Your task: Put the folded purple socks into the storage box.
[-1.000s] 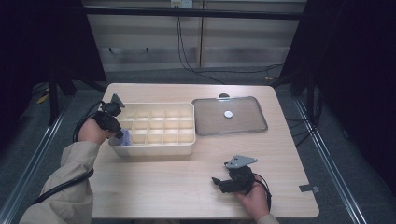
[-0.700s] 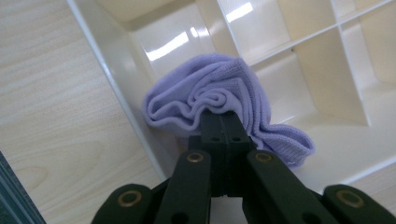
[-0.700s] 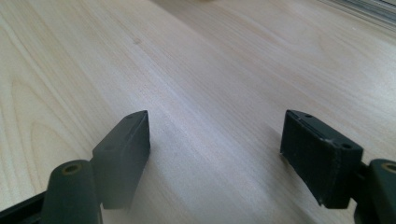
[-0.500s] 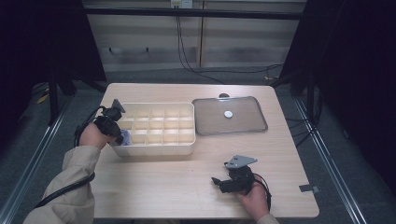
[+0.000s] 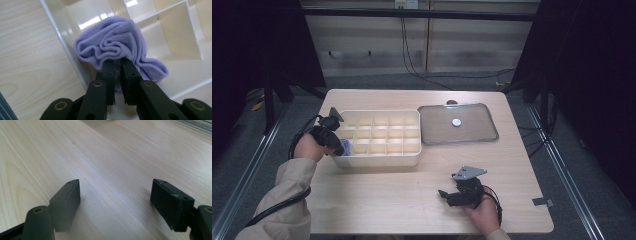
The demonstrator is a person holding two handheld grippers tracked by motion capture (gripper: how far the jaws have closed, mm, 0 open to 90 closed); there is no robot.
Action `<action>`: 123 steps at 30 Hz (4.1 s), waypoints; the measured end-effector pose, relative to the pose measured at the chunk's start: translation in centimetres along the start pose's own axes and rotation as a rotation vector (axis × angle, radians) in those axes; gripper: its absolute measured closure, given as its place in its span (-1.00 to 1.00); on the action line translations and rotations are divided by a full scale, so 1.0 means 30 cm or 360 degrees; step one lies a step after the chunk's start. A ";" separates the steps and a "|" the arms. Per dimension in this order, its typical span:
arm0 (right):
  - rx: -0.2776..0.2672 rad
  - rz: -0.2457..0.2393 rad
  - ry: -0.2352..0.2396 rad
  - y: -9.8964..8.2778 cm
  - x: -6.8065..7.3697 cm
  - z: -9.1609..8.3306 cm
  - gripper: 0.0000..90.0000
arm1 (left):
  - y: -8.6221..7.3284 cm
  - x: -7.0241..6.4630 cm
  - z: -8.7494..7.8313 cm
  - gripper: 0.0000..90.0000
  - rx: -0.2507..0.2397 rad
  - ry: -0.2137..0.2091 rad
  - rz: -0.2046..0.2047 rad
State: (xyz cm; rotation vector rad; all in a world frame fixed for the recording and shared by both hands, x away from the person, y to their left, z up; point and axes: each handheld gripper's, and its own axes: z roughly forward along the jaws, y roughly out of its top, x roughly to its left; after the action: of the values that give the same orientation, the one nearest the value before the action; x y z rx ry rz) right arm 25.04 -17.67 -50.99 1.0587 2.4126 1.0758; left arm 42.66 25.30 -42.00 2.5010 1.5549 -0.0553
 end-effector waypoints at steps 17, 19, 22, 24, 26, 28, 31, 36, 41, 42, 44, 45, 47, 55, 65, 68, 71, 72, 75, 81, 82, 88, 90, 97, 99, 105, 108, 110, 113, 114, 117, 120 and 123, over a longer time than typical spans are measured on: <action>-0.0001 0.0000 0.0005 0.000 0.001 0.001 -0.49 | -0.001 -0.019 -0.071 0.13 -0.0075 0.0002 0.0029; -0.0001 0.0000 0.0005 0.000 0.001 0.001 -0.49 | -0.006 -0.021 -0.086 0.00 -0.0103 -0.0002 0.0028; -0.0001 -0.0001 0.0004 0.000 0.001 0.001 -0.49 | -0.008 -0.023 -0.096 -0.10 -0.0112 -0.0005 0.0040; 0.0003 0.0004 0.0004 0.000 0.002 0.000 -0.49 | -0.009 -0.020 -0.105 -0.14 -0.0114 -0.0004 0.0050; 0.0000 -0.0003 0.0006 -0.001 0.002 -0.001 -0.49 | -0.010 -0.021 -0.107 -0.16 -0.0112 -0.0013 0.0042; 0.0000 -0.0003 0.0006 -0.001 0.002 -0.001 -0.49 | -0.014 -0.026 -0.109 -0.20 -0.0117 -0.0019 0.0046; -0.0003 -0.0008 0.0006 -0.001 0.001 0.000 -0.49 | -0.018 -0.031 -0.112 -0.24 -0.0115 -0.0032 0.0060; -0.0003 -0.0008 0.0007 -0.001 0.001 0.000 -0.49 | -0.023 -0.030 -0.119 -0.28 -0.0123 -0.0038 0.0066; -0.0003 -0.0008 0.0008 -0.001 0.001 0.000 -0.49 | -0.029 -0.035 -0.129 -0.29 -0.0146 -0.0045 0.0074; -0.0003 -0.0009 0.0008 -0.001 0.001 -0.001 -0.49 | -0.032 -0.035 -0.135 -0.30 -0.0149 -0.0053 0.0077; -0.0004 -0.0008 0.0008 -0.001 0.001 0.000 -0.50 | -0.033 -0.033 -0.138 -0.31 -0.0148 -0.0059 0.0077; -0.0002 -0.0008 0.0009 -0.001 0.001 -0.001 -0.50 | -0.034 -0.033 -0.140 -0.31 -0.0153 -0.0055 0.0071; -0.0002 -0.0008 0.0010 -0.001 0.001 -0.001 -0.50 | -0.037 -0.032 -0.144 -0.34 -0.0155 -0.0072 0.0068; 0.0001 -0.0010 0.0016 0.000 0.000 0.001 -0.50 | -0.057 -0.032 -0.147 -0.35 -0.0158 -0.0103 0.0075; 0.0002 -0.0010 0.0016 0.000 0.000 0.001 -0.50 | -0.072 -0.046 -0.164 -0.38 -0.0194 -0.0123 0.0090; 0.0001 -0.0011 0.0016 0.000 0.000 0.001 -0.50 | -0.078 -0.049 -0.166 -0.38 -0.0180 -0.0125 0.0114; 0.0001 -0.0011 0.0016 0.000 0.000 0.001 -0.50 | -0.085 -0.052 -0.168 -0.38 -0.0186 -0.0124 0.0128; 0.0001 -0.0012 0.0016 0.000 0.000 0.001 -0.50 | -0.089 -0.050 -0.170 -0.38 -0.0190 -0.0135 0.0127; 0.0001 -0.0012 0.0016 0.000 0.000 0.001 -0.50 | -0.093 -0.047 -0.170 -0.38 -0.0187 -0.0138 0.0125; 0.0005 -0.0008 0.0016 0.000 0.001 0.001 -0.50 | -0.115 -0.044 -0.178 -0.38 -0.0201 -0.0140 0.0123; 0.0004 -0.0008 0.0016 0.000 0.001 0.001 -0.51 | -0.119 -0.044 -0.178 -0.37 -0.0203 -0.0146 0.0123; 0.0004 -0.0008 0.0016 0.000 0.001 0.001 -0.51 | -0.136 -0.050 -0.184 -0.37 -0.0208 -0.0143 0.0136; 0.0004 -0.0008 0.0016 0.000 0.001 0.001 -0.50 | -0.139 -0.051 -0.183 -0.37 -0.0208 -0.0153 0.0141; 0.0004 -0.0009 0.0015 0.000 0.000 0.001 -0.50 | -0.166 -0.048 -0.171 -0.37 -0.0213 -0.0166 0.0138; 0.0004 -0.0008 0.0016 0.000 0.001 0.001 -0.51 | -0.168 -0.046 -0.170 -0.37 -0.0212 -0.0168 0.0146; 0.0001 -0.0012 0.0016 0.000 0.000 0.001 -0.51 | -0.190 -0.044 -0.169 -0.38 -0.0229 -0.0177 0.0149; 0.0001 -0.0012 0.0016 0.000 0.000 0.001 -0.50 | -0.201 -0.042 -0.162 -0.38 -0.0223 -0.0183 0.0152; 0.0001 -0.0012 0.0016 0.000 0.000 0.001 -0.51 | -0.207 -0.043 -0.156 -0.38 -0.0231 -0.0187 0.0144; 0.0001 -0.0012 0.0016 0.000 0.000 0.001 -0.50 | -0.216 -0.046 -0.145 -0.38 -0.0227 -0.0194 0.0160; 0.0001 -0.0012 0.0016 0.000 0.000 0.001 -0.51 | -0.221 -0.048 -0.137 -0.39 -0.0225 -0.0199 0.0159; 0.0001 -0.0012 0.0017 0.000 0.000 0.001 -0.51 | -0.226 -0.050 -0.127 -0.39 -0.0234 -0.0204 0.0163; 0.0002 -0.0012 0.0016 0.000 0.000 0.001 -0.51 | -0.232 -0.053 -0.116 -0.39 -0.0241 -0.0210 0.0158; 0.0002 -0.0012 0.0017 0.000 0.000 0.001 -0.51 | -0.240 -0.055 -0.102 -0.39 -0.0236 -0.0223 0.0167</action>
State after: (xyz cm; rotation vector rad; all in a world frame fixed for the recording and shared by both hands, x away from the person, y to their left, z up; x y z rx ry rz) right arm 25.06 -17.65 -51.01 1.0459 2.4235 1.0805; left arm 35.29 27.49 -39.83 2.4024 1.3218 -0.0943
